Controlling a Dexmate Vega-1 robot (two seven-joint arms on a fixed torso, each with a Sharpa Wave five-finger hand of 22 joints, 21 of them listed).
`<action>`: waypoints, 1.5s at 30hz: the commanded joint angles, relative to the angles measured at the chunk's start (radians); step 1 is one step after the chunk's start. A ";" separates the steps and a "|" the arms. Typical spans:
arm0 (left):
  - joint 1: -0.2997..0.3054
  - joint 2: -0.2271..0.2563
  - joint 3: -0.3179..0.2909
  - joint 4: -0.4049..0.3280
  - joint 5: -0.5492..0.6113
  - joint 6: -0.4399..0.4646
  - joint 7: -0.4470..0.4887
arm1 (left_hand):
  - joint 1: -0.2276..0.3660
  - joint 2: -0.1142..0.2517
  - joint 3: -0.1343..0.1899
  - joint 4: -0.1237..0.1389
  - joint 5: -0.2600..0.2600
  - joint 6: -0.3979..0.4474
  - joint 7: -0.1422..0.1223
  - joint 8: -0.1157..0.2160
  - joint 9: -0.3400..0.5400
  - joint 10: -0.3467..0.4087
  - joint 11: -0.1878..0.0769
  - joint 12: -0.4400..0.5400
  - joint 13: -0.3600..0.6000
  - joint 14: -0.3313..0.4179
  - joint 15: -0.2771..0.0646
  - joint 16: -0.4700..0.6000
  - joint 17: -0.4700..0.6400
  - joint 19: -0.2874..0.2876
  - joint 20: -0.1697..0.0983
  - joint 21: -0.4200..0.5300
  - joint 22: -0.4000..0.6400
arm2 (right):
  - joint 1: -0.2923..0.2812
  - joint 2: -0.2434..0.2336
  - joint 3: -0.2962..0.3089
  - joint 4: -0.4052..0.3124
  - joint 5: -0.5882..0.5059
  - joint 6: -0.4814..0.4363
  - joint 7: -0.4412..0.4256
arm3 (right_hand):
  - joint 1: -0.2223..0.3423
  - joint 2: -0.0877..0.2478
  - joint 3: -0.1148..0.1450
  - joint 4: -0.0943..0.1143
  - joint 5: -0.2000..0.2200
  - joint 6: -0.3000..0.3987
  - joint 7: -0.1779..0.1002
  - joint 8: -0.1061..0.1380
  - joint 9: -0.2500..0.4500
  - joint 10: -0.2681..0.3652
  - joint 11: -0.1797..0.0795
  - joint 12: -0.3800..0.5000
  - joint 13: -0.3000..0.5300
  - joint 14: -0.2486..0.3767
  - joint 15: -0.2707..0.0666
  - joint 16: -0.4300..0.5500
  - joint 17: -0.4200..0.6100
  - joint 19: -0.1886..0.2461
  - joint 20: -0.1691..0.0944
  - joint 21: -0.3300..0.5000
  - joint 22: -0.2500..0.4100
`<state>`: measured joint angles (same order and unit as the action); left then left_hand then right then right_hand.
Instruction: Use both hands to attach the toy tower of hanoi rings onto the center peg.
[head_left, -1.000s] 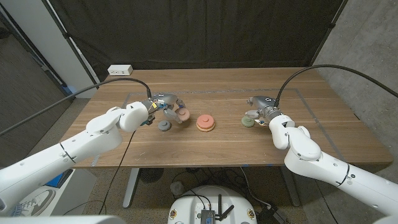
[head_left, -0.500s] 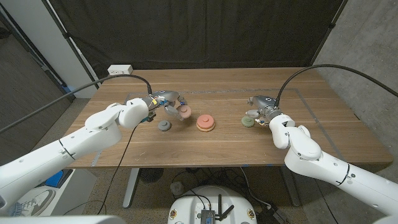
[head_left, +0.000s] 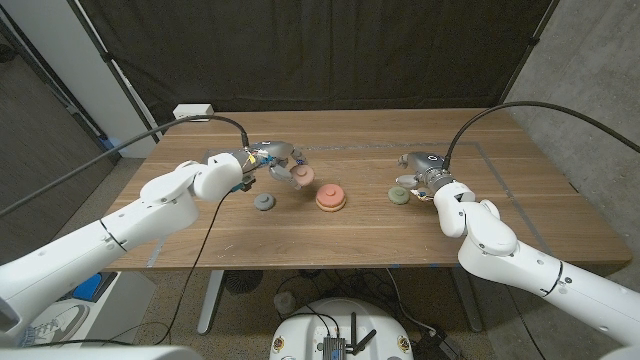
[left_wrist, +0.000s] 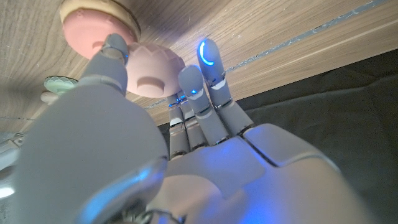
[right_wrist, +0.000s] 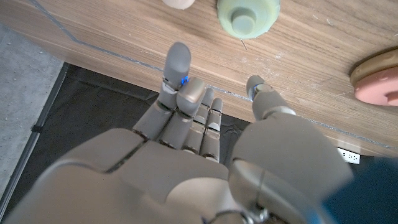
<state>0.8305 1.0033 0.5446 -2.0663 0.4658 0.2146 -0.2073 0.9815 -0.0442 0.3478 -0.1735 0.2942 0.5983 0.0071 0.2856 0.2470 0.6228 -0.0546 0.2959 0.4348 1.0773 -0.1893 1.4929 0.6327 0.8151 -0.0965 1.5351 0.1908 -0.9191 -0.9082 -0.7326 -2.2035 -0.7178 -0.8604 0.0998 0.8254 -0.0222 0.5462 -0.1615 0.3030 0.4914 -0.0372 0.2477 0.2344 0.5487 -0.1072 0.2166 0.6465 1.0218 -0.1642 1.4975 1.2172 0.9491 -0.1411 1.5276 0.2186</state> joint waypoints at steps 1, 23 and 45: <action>-0.040 -0.034 0.028 0.033 0.007 -0.053 -0.019 | -0.007 0.011 0.021 0.010 0.008 0.020 -0.006 0.004 0.018 0.109 -0.104 -0.003 0.065 0.004 -0.028 -0.006 0.002 0.012 -0.114 0.000 0.000 | 0.003 0.001 -0.002 -0.004 0.000 -0.016 0.005 | 0.000 0.009 0.008 -0.002 0.002 0.010 0.000 -0.001 0.005 0.010 0.001 -0.001 0.002 0.000 -0.053 0.002 0.005 -0.003 -0.076 0.003 -0.001; -0.145 -0.107 0.105 0.109 0.046 -0.114 -0.117 | -0.008 0.009 0.024 0.009 0.007 0.021 0.003 -0.007 0.019 0.119 -0.096 -0.021 0.066 0.013 -0.028 -0.008 0.011 0.012 -0.114 -0.001 0.001 | -0.001 -0.006 0.011 0.004 0.035 -0.012 -0.025 | -0.002 0.009 0.009 -0.002 0.001 0.010 0.000 -0.003 0.005 0.012 0.003 -0.003 0.003 0.000 -0.053 0.002 0.004 -0.003 -0.076 0.004 0.000; -0.176 -0.159 0.157 0.167 0.087 -0.142 -0.132 | -0.007 0.011 0.026 0.009 0.007 0.012 0.000 -0.025 0.017 0.118 -0.097 -0.037 0.060 0.027 -0.028 -0.004 0.021 0.026 -0.114 0.004 0.002 | 0.002 -0.019 0.014 0.008 0.061 -0.004 -0.041 | -0.004 0.009 0.010 -0.002 0.001 0.010 0.000 -0.005 0.006 0.015 0.001 -0.003 0.005 -0.003 -0.053 0.000 0.002 -0.004 -0.076 0.004 -0.002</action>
<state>0.6650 0.8691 0.6781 -1.9264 0.5298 0.0858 -0.3425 0.9688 -0.0449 0.3521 -0.1779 0.2926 0.6122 0.0144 0.2628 0.2470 0.6342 -0.0541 0.2619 0.4708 1.0920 -0.1928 1.4818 0.6467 0.8331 -0.0999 1.5348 0.1910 -0.9187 -0.9202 -0.7210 -2.1974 -0.6689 -0.8688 0.0660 0.8148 -0.0115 0.5504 -0.1657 0.3030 0.4912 -0.0373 0.2437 0.2344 0.5488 -0.1070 0.2166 0.6461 1.0220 -0.1644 1.4975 1.2172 0.9491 -0.1411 1.5274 0.2150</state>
